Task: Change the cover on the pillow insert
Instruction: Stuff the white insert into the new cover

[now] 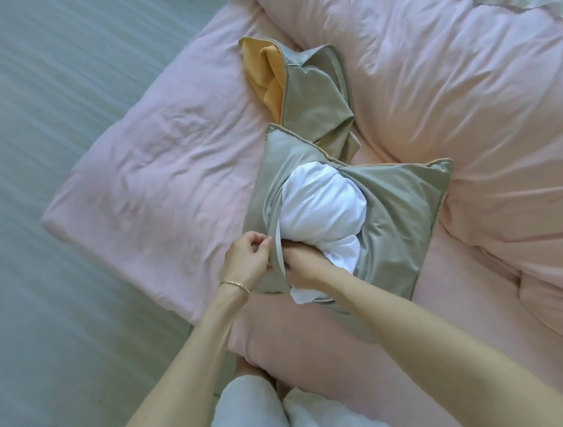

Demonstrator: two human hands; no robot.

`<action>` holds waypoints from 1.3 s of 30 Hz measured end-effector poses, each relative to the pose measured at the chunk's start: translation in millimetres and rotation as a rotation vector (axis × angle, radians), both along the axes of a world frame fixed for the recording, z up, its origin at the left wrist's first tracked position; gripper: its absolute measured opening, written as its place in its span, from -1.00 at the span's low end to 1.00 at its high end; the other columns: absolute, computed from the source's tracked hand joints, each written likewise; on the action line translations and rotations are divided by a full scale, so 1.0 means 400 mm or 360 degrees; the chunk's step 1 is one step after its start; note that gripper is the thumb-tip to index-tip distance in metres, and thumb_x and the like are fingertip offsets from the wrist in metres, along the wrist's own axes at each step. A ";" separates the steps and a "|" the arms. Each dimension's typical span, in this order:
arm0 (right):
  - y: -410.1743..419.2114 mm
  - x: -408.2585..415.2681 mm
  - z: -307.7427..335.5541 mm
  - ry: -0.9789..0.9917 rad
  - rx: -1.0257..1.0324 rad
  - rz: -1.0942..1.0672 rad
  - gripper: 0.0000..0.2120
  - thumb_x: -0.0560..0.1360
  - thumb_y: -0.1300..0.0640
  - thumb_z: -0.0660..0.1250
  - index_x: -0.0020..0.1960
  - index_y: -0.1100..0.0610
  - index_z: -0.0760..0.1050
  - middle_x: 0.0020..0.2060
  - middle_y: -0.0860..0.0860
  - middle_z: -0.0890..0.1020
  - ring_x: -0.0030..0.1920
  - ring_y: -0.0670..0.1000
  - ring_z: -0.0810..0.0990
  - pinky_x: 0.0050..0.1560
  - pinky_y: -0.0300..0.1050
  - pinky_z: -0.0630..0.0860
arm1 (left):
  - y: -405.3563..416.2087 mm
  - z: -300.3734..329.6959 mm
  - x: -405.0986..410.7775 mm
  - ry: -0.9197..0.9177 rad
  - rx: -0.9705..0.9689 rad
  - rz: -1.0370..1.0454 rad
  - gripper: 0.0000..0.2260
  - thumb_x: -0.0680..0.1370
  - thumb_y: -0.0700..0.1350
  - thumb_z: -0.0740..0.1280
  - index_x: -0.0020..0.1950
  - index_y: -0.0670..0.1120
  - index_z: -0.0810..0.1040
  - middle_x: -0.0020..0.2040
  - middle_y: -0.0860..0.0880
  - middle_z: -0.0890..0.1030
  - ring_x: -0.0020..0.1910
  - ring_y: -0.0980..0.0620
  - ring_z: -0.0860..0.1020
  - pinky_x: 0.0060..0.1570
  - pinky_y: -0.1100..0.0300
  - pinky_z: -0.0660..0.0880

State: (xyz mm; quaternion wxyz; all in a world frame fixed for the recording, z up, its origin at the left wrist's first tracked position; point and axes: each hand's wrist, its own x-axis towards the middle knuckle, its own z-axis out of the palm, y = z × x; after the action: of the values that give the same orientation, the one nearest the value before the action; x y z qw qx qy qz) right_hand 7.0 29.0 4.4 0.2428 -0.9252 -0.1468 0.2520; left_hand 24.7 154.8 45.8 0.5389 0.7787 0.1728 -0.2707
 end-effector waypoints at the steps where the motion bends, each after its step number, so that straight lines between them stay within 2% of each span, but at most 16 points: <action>1: -0.004 -0.012 0.017 0.0016 0.0269 -0.0076 -0.65 0.54 0.23 0.15 0.31 0.12 0.43 0.23 -0.01 0.52 0.28 -0.02 0.42 0.32 -0.15 0.30 | 0.011 -0.005 -0.001 0.0007 0.0010 0.0001 -0.87 0.55 -0.16 0.27 -0.21 -0.07 0.51 -0.23 -0.11 0.60 -0.30 -0.04 0.59 -0.09 0.01 0.58; 4: -0.065 -0.066 0.075 0.0287 0.0702 -0.0579 -0.62 0.56 0.28 0.15 0.33 0.04 0.44 0.23 -0.18 0.48 0.27 -0.23 0.39 0.31 -0.26 0.32 | 0.021 -0.023 -0.016 -0.0034 0.0140 -0.0020 -0.82 0.55 -0.14 0.26 -0.26 -0.01 0.49 -0.32 -0.01 0.58 -0.29 -0.06 0.59 -0.03 -0.04 0.56; 6: -0.127 -0.080 0.114 -0.0151 0.0672 -0.0901 -0.68 0.52 0.33 0.15 0.20 0.18 0.54 0.09 -0.10 0.58 0.13 -0.21 0.49 0.21 -0.16 0.43 | 0.009 -0.030 -0.021 -0.0113 0.0230 -0.0036 -0.83 0.55 -0.10 0.24 -0.25 0.02 0.47 -0.26 -0.02 0.59 -0.16 -0.13 0.59 -0.02 -0.05 0.53; 8: -0.172 -0.050 0.138 -0.0799 0.0418 -0.0888 -0.68 0.49 0.27 0.14 0.15 0.26 0.56 0.01 0.05 0.63 0.04 -0.07 0.52 0.10 -0.12 0.46 | -0.011 -0.025 -0.021 -0.0208 0.0378 -0.0138 -0.85 0.56 -0.09 0.19 -0.18 -0.06 0.47 -0.16 -0.05 0.59 -0.10 -0.15 0.56 -0.09 0.05 0.47; 10: -0.180 0.017 0.136 -0.0983 0.0213 -0.0776 -0.63 0.48 0.19 0.12 0.21 0.24 0.52 0.11 0.15 0.59 0.13 0.05 0.48 0.18 -0.13 0.39 | -0.032 -0.017 -0.020 -0.0363 0.0587 -0.0285 -0.84 0.56 -0.10 0.17 -0.15 -0.13 0.45 -0.12 -0.10 0.57 -0.09 -0.15 0.51 -0.20 0.09 0.37; 15: -0.126 0.133 0.062 -0.0455 -0.0068 -0.0549 -0.53 0.55 0.06 0.05 0.46 0.05 0.22 0.47 0.10 0.19 0.49 0.11 0.08 0.42 0.13 0.06 | -0.084 0.005 0.024 -0.0514 0.0839 -0.0388 -0.82 0.54 -0.01 0.20 -0.09 -0.12 0.39 -0.02 -0.10 0.52 -0.04 -0.17 0.49 -0.13 0.06 0.39; 19: -0.146 0.108 0.044 -0.0501 0.0009 -0.0619 -0.47 0.49 -0.01 -0.01 0.38 0.15 0.36 0.34 0.15 0.41 0.39 0.16 0.30 0.36 0.08 0.25 | -0.103 -0.004 0.097 -0.0548 0.0906 -0.0685 -0.73 0.55 0.08 0.23 -0.08 -0.14 0.39 -0.02 -0.14 0.54 -0.03 -0.19 0.50 -0.13 0.07 0.36; 22: -0.167 0.075 0.055 -0.0571 -0.0007 -0.0495 -0.54 0.49 0.05 0.05 0.29 0.22 0.45 0.19 0.15 0.53 0.27 0.18 0.44 0.26 0.01 0.33 | -0.051 -0.043 0.137 -0.0385 0.0406 -0.0770 -0.72 0.52 0.02 0.30 -0.34 -0.03 0.34 -0.31 -0.06 0.53 -0.28 -0.07 0.43 -0.22 0.10 0.29; 25: -0.147 0.059 0.063 -0.0705 -0.0195 -0.0259 -0.59 0.50 0.06 0.07 0.25 0.19 0.48 0.16 0.10 0.56 0.24 0.14 0.44 0.22 -0.07 0.24 | 0.003 -0.057 0.143 -0.0169 -0.0171 -0.0500 -0.68 0.41 0.08 0.29 -0.48 0.00 0.30 -0.56 0.10 0.28 -0.47 0.09 0.24 -0.37 0.14 0.17; 29: -0.060 0.117 0.034 -0.0592 -0.0258 -0.0206 -0.64 0.48 0.07 0.06 -0.06 0.21 0.59 -0.13 0.14 0.64 -0.01 0.21 0.57 0.14 0.05 0.35 | 0.000 -0.034 0.136 -0.0312 -0.0294 -0.0408 -0.71 0.42 0.04 0.23 -0.40 -0.06 0.25 -0.51 0.12 0.22 -0.43 0.09 0.19 -0.38 0.14 0.12; 31: -0.038 0.176 0.023 -0.0539 -0.0332 -0.0170 -0.57 0.48 0.07 0.03 0.10 0.24 0.57 0.01 0.20 0.63 0.08 0.23 0.57 0.21 0.07 0.39 | 0.002 -0.018 0.130 -0.0397 -0.0278 -0.0431 -0.71 0.44 0.03 0.22 -0.42 -0.05 0.25 -0.51 0.11 0.22 -0.44 0.09 0.19 -0.38 0.15 0.12; 32: -0.040 0.204 0.009 -0.0511 -0.0417 -0.0157 -0.57 0.52 0.09 0.04 0.26 0.25 0.46 0.19 0.21 0.54 0.23 0.21 0.48 0.29 0.02 0.33 | 0.005 -0.013 0.122 -0.0444 -0.0250 -0.0470 -0.70 0.44 0.04 0.22 -0.42 -0.05 0.26 -0.52 0.11 0.23 -0.45 0.11 0.19 -0.39 0.17 0.12; 34: -0.078 0.237 -0.024 -0.0287 -0.0595 -0.0157 -0.57 0.58 0.17 0.15 0.41 0.27 0.23 0.39 0.14 0.32 0.38 0.12 0.30 0.29 -0.37 0.23 | 0.005 -0.008 0.097 -0.0534 -0.0198 -0.0566 -0.68 0.45 0.05 0.21 -0.40 -0.11 0.27 -0.51 0.09 0.24 -0.46 0.14 0.19 -0.42 0.24 0.13; 36: -0.105 0.252 -0.042 -0.0126 -0.0453 -0.0468 -0.61 0.55 0.32 0.22 0.35 0.34 0.29 0.33 0.22 0.41 0.30 0.13 0.41 -0.11 -0.64 0.28 | 0.000 -0.008 0.087 -0.0581 -0.0164 -0.0599 -0.68 0.46 0.02 0.20 -0.39 -0.15 0.28 -0.50 0.08 0.25 -0.46 0.15 0.20 -0.43 0.26 0.14; 37: -0.115 0.264 -0.047 -0.0082 -0.0337 -0.0623 -0.63 0.54 0.34 0.22 0.33 0.35 0.33 0.29 0.24 0.44 0.27 0.14 0.44 -0.18 -0.65 0.27 | -0.001 -0.015 0.093 -0.0586 -0.0121 -0.0578 -0.69 0.46 0.02 0.20 -0.39 -0.14 0.29 -0.50 0.07 0.26 -0.46 0.15 0.20 -0.42 0.25 0.14; 39: -0.122 0.273 -0.035 -0.0070 -0.0199 -0.0639 -0.65 0.56 0.22 0.22 0.32 0.29 0.39 0.29 0.19 0.47 0.30 0.13 0.42 0.04 -0.51 0.26 | 0.005 -0.038 0.116 -0.0534 -0.0031 -0.0472 -0.69 0.44 0.03 0.21 -0.40 -0.13 0.30 -0.50 0.07 0.27 -0.44 0.11 0.22 -0.40 0.21 0.17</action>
State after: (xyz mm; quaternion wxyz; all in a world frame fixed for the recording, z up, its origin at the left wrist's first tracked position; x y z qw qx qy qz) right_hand 116.3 -19.8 -9.5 0.2269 -0.9545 0.0512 0.1869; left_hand 71.1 156.7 30.8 0.5220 0.8245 -0.0383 -0.2151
